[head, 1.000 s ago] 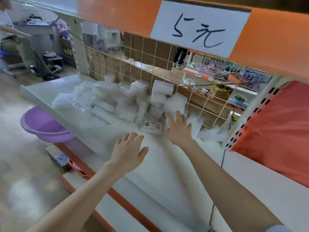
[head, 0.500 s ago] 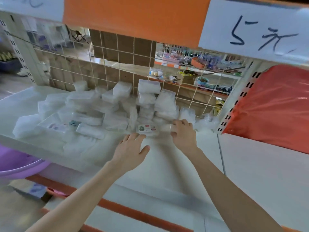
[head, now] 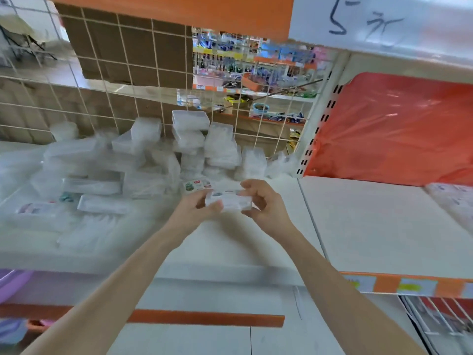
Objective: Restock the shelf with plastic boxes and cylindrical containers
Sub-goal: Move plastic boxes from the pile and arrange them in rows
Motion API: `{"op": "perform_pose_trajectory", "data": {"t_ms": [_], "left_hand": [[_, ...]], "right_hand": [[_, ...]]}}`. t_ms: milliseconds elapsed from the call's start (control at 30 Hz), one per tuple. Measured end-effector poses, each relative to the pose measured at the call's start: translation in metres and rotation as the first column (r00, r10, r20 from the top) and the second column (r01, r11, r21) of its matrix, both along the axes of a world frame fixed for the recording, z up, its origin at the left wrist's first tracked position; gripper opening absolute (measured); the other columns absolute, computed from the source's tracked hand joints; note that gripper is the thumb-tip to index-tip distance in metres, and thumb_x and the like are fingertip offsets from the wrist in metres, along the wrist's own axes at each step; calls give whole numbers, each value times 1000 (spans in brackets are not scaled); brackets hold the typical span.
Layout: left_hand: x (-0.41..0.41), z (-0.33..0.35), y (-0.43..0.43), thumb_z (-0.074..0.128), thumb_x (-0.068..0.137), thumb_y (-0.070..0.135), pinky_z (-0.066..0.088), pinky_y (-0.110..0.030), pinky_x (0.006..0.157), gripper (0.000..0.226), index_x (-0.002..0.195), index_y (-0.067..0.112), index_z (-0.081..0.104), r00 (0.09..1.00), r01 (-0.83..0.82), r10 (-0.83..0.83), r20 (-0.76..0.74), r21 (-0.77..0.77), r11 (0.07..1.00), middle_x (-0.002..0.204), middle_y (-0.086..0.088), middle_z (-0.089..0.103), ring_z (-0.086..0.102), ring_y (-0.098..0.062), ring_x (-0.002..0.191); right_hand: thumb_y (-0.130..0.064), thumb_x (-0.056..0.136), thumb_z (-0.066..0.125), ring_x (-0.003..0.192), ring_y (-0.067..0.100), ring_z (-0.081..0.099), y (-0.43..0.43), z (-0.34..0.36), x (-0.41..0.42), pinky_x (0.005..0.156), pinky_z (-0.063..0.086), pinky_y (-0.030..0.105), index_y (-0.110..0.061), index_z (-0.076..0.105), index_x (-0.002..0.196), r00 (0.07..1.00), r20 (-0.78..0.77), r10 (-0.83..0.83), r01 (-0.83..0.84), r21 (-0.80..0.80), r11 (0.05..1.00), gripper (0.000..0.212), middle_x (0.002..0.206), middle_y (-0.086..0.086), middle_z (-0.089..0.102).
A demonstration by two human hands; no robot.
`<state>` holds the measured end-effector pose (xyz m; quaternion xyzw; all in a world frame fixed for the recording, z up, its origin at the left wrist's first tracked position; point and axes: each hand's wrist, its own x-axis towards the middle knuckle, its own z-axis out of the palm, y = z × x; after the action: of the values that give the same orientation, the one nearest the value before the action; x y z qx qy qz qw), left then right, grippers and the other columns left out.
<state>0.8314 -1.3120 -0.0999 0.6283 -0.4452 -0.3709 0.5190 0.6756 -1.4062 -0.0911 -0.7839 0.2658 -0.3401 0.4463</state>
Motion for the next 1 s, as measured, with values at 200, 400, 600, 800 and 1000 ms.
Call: {"op": "perform_pose_trajectory", "data": {"t_ms": [200, 400, 600, 800, 1000], "left_hand": [[5, -8, 11, 74, 54, 31, 49, -28, 81, 51, 100, 28, 51, 999, -14, 14, 39, 5, 1000, 102, 5, 64, 61, -14, 96], [16, -19, 22, 83, 63, 13, 40, -4, 74, 62, 114, 21, 48, 971, -34, 33, 238, 4, 999, 109, 2, 60, 56, -14, 101], [33, -24, 39, 77, 66, 36, 31, -22, 79, 73, 128, 22, 42, 787, -94, -8, 617, 132, 987, 114, 7, 53, 43, -12, 107], [51, -32, 52, 72, 66, 44, 33, -27, 93, 74, 129, 18, 44, 675, -214, -2, 737, 199, 956, 126, 3, 51, 39, -20, 118], [64, -33, 66, 68, 73, 43, 35, -29, 96, 78, 138, 18, 35, 679, -278, 7, 734, 248, 928, 134, 2, 44, 38, -16, 124]], "right_hand": [[6, 69, 63, 122, 16, 42, 11, -5, -7, 93, 25, 0, -1, 54, 111, 974, -212, 80, -110, -138, 984, 43, 124, 6, 45], [-1, 68, 72, 122, 18, 42, 18, -8, 0, 94, 24, 2, -6, 59, 117, 935, -340, 106, -171, -168, 971, 51, 125, 10, 48], [0, 68, 74, 116, 22, 50, 24, -19, 20, 90, 26, 1, -4, 63, 112, 895, -429, 126, -240, -223, 945, 46, 119, 13, 56], [0, 76, 70, 111, 26, 53, 24, -24, 39, 91, 28, 6, 1, 64, 108, 891, -419, 177, -311, -278, 909, 33, 114, 17, 58], [-5, 84, 63, 114, 27, 51, 6, -24, 54, 96, 30, 19, 1, 62, 109, 911, -405, 80, -200, -264, 944, 26, 114, 15, 59]]}}
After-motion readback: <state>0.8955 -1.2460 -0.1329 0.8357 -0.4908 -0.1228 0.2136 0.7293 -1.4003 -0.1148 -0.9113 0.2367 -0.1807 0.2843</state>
